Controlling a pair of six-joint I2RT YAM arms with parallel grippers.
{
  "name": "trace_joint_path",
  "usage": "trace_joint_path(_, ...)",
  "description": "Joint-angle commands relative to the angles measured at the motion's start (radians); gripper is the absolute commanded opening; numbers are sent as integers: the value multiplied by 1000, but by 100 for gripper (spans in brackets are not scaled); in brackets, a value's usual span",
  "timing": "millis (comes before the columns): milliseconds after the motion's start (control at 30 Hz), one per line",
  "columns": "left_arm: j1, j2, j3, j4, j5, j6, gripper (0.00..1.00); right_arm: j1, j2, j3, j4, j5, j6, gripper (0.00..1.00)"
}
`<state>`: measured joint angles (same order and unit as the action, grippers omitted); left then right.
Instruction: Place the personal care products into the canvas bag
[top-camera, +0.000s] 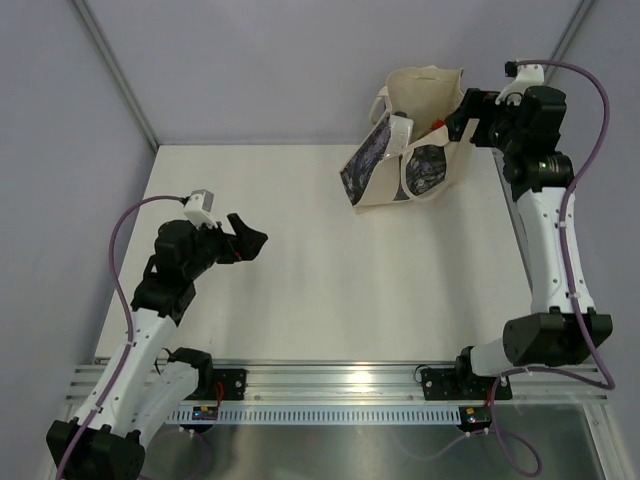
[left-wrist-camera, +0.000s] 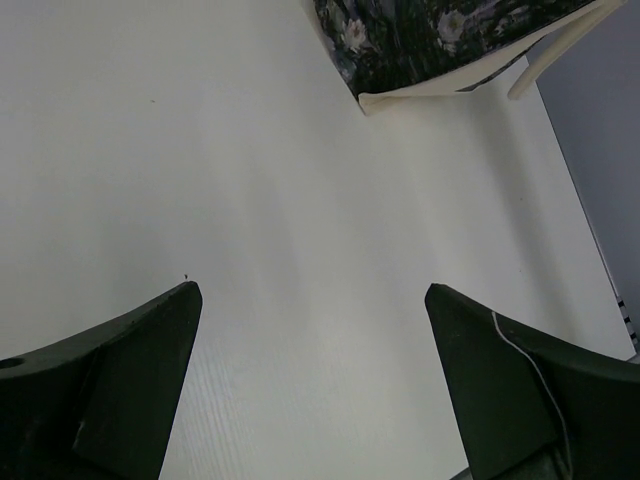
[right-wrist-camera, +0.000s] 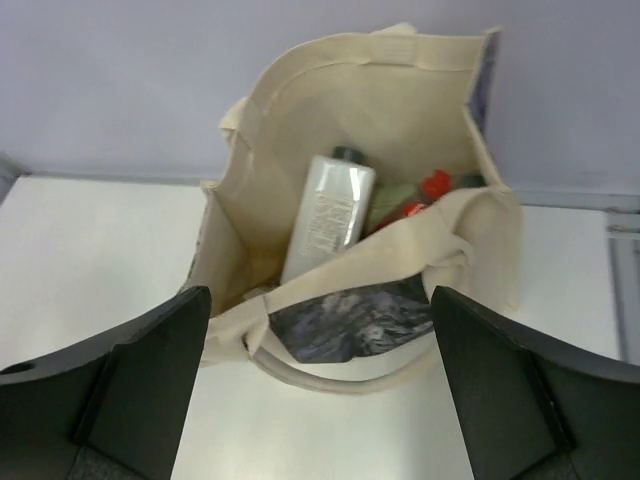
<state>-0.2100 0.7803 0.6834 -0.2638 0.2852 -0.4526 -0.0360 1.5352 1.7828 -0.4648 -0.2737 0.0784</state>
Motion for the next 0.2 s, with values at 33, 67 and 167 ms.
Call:
trace_joint_path(33,6,-36,45,-12,-38,46,99,5,-161,-215,-9,304,-57,100)
trace_joint_path(67,4,-42,42,-14,-38,46,99,4,-206,-276,-6,344,-68,99)
trace_joint_path(167,6,-52,36,-22,-32,49,99,4,-280,-368,-1,382,-72,100)
